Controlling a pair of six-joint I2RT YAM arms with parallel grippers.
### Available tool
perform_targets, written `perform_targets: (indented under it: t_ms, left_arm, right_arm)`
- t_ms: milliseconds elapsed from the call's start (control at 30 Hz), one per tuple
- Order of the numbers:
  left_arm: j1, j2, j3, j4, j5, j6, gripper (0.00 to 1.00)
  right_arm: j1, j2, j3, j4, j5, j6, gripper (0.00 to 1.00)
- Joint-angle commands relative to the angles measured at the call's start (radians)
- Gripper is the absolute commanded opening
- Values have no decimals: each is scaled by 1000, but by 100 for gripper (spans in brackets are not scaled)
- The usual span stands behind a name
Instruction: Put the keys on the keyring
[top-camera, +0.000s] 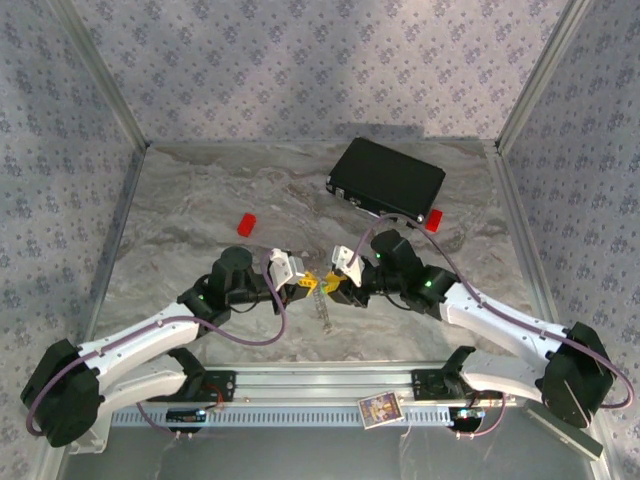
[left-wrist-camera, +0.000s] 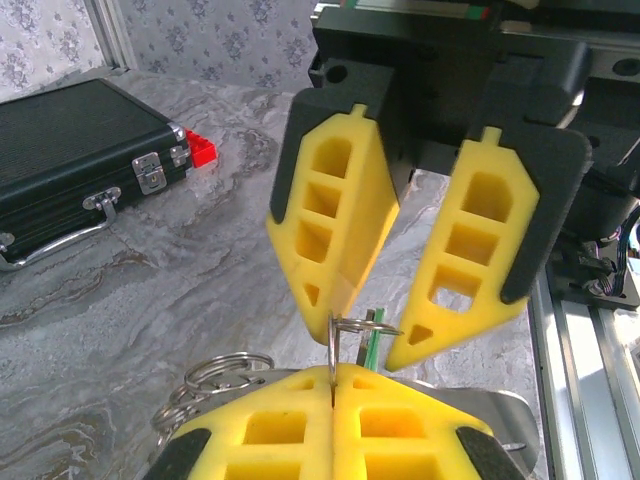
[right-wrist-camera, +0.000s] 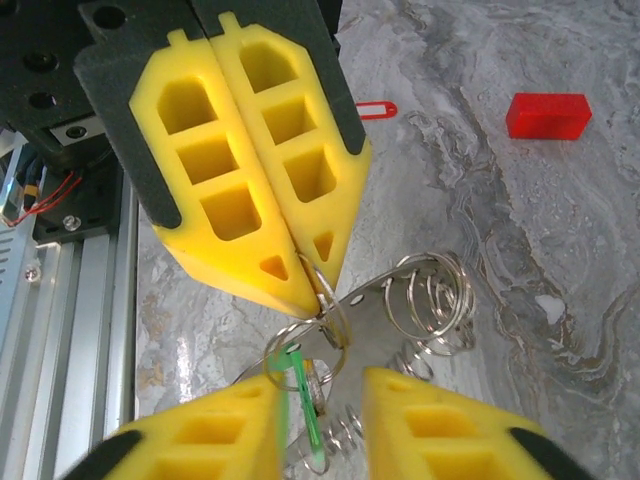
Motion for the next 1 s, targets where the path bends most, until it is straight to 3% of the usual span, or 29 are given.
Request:
perform_targets:
  t_ms: [0,200,533,600,767,967]
  left_arm:
    - [-5,-27,-2,64,19,-16,0]
    - [-6,-20,4,89,40,-38,0]
    - [-5,-10,-12,128,58,-34,0]
    - [-6,-9,-10,120,53,-28,0]
    - [-6,-7,-12,111,57,-24,0]
    - [-6,-4,-23,128,75,-18,0]
  right_arm:
    - [6,-2,0,13,-5,3,18]
    - [3,10,1,-13,18,-15,8]
    - [10,58,21,-26,-2,-19,6]
    - [9,47,20,-30,3,-19,9]
    - [-2,-8,11,-61,31,-29,30]
    - [-30,-63,-23,-15,-16,-26,30]
